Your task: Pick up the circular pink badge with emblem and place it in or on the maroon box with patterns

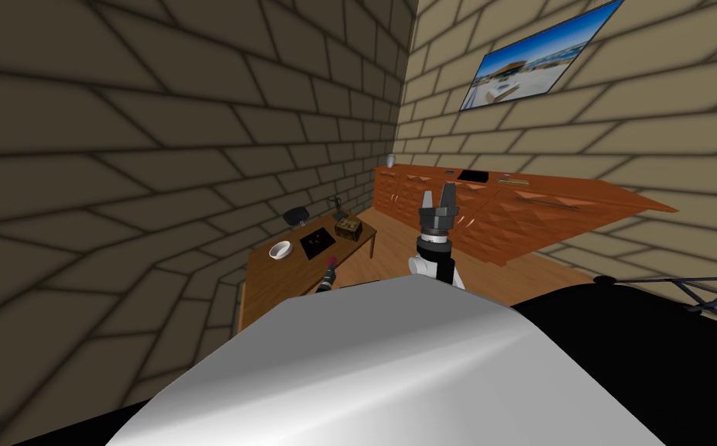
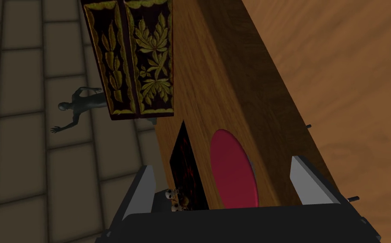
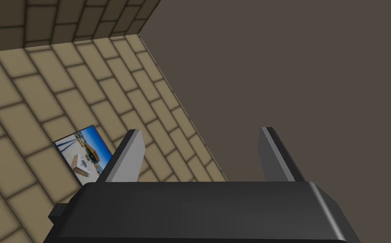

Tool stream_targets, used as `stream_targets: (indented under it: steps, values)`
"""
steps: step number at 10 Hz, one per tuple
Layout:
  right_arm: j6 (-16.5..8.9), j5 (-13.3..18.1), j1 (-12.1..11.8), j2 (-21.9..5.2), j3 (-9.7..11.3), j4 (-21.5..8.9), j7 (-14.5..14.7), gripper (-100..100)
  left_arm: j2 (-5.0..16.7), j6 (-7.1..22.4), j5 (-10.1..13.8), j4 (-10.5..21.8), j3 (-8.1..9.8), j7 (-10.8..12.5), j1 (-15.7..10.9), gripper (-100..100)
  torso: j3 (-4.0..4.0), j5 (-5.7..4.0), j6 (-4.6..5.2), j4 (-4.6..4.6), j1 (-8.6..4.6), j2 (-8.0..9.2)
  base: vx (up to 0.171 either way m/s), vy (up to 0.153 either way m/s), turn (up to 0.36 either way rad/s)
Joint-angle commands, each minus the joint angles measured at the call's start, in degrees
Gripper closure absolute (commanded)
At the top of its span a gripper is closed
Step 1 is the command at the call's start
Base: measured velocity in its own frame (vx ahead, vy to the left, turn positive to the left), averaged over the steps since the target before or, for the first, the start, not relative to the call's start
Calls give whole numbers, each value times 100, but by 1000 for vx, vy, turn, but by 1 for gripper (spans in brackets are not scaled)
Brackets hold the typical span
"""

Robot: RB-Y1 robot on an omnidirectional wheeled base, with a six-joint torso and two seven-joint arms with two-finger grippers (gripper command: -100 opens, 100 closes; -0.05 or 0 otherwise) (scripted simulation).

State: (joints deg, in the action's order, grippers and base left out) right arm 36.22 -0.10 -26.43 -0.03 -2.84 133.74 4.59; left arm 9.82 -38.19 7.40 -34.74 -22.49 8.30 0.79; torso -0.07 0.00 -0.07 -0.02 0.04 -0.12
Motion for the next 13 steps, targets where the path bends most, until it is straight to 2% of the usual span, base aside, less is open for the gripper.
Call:
stream_targets:
  steps: [1, 3, 4, 5, 6, 13]
  values:
    - [0, 0, 0, 0, 0, 0, 0, 0, -25, -41, 28, 251, -37, 5, -76, -100, 0, 0, 0, 0, 0, 0, 21, 28, -51]
    - [0, 0, 0, 0, 0, 0, 0, 0, -30, -78, 50, 451, -72, 21, -131, -100, -1, 0, 0, 0, 0, -2, 18, 24, -23]
    - [0, 0, 0, 0, 0, 0, 0, 0, -33, -68, 44, 402, -60, 14, -123, -100, 0, 0, 0, 0, -1, 0, 5, 10, -4]
    - [0, 0, 0, 0, 0, 0, 0, 0, -34, -74, 45, 417, -62, 15, -127, 0, 2, -1, 0, 1, -5, 3, 0, 0, 0]
    - [0, 0, 0, 0, 0, 0, 0, 0, -219, -119, 165, 466, 119, -236, -86, -100, 3, -1, 0, 1, -8, 5, 22, 48, -287]
    - [0, 0, 0, -1, 0, 0, 0, 0, -870, -279, 587, 642, 749, -1112, 53, -100, 4, 4, 0, 2, 19, 6, 6, 86, -196]
